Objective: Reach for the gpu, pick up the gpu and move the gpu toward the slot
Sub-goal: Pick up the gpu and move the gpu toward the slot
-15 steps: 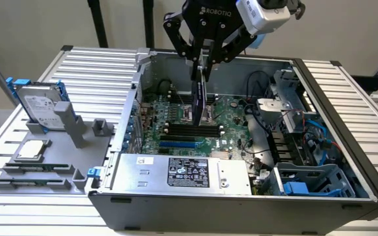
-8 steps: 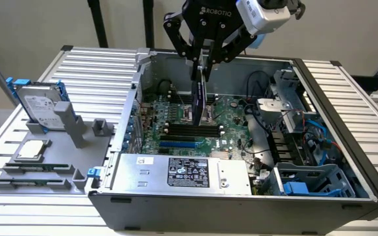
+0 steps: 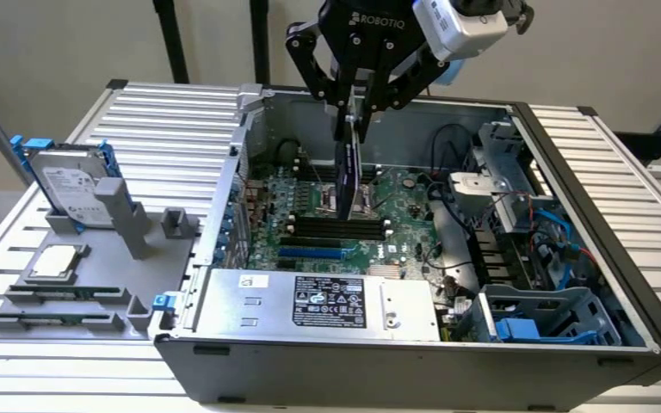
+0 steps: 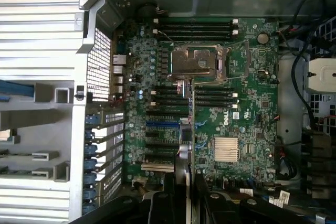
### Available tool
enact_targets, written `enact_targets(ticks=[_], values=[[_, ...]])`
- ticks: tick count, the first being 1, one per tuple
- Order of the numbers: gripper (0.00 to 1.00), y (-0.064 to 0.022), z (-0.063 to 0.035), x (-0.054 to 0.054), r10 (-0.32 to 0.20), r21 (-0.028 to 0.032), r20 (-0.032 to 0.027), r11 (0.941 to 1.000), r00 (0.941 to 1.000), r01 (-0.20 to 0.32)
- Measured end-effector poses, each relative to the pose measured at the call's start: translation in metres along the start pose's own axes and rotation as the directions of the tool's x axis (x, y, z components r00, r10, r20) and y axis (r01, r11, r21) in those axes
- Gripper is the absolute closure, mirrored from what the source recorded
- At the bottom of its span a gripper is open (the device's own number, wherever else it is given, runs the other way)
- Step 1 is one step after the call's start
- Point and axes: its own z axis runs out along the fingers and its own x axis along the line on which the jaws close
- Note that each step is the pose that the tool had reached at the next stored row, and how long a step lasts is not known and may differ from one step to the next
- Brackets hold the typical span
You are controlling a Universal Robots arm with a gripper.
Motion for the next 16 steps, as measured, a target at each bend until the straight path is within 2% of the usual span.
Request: enact_targets(ticks=[7,16], values=[[0.74,0.0023,0.0006,-0.0079,0.0,0.0,0.0,1.0,1.0,0.0],[0.74,0.0033,0.0026,-0.01,0.0,0.0,0.0,1.0,1.0,0.0]])
